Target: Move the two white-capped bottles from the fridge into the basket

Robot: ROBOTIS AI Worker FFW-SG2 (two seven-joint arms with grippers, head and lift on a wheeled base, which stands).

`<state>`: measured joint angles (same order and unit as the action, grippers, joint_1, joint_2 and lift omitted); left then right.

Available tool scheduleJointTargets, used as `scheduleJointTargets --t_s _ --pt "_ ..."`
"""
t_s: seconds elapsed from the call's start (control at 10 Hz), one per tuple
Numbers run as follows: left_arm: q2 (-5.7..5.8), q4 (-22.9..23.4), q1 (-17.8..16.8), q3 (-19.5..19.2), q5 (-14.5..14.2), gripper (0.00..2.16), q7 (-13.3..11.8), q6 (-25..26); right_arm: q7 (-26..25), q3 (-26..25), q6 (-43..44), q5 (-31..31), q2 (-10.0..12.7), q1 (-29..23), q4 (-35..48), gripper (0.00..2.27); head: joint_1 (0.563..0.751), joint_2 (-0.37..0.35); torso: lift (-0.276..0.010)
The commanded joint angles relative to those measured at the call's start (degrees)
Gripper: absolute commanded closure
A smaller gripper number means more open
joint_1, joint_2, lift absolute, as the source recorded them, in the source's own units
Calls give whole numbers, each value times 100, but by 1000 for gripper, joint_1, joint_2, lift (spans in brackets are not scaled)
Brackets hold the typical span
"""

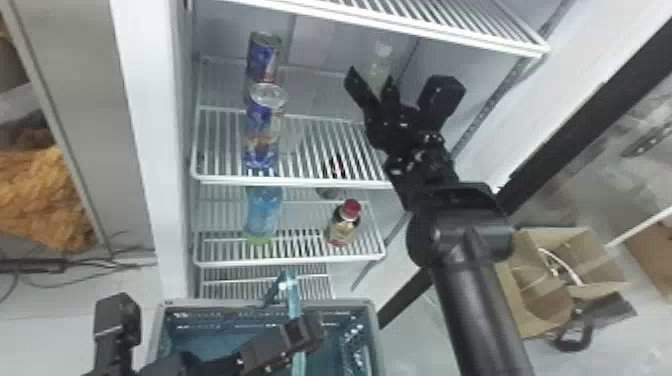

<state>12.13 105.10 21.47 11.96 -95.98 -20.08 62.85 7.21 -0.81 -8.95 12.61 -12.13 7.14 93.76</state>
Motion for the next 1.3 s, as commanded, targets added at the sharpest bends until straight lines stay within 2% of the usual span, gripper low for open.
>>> scheduleJointTargets --t_s 0.0,0.2,0.5,1.2 --pt "0 1 4 4 0 1185 -5 0 0 -125 -159 99 -26 -461 559 895 695 -350 0" --pt "0 1 32 4 0 1185 -5 0 26 -273 -384 236 -26 -939 1290 895 695 -350 0" --pt "-9 1 60 -8 0 1185 -14 0 35 -525 -680 488 -18 -1951 2598 895 695 -350 0" --pt "-9 1 102 -19 11 1185 -31 0 88 -856 -1284 865 141 -3639 4510 895 695 -350 0"
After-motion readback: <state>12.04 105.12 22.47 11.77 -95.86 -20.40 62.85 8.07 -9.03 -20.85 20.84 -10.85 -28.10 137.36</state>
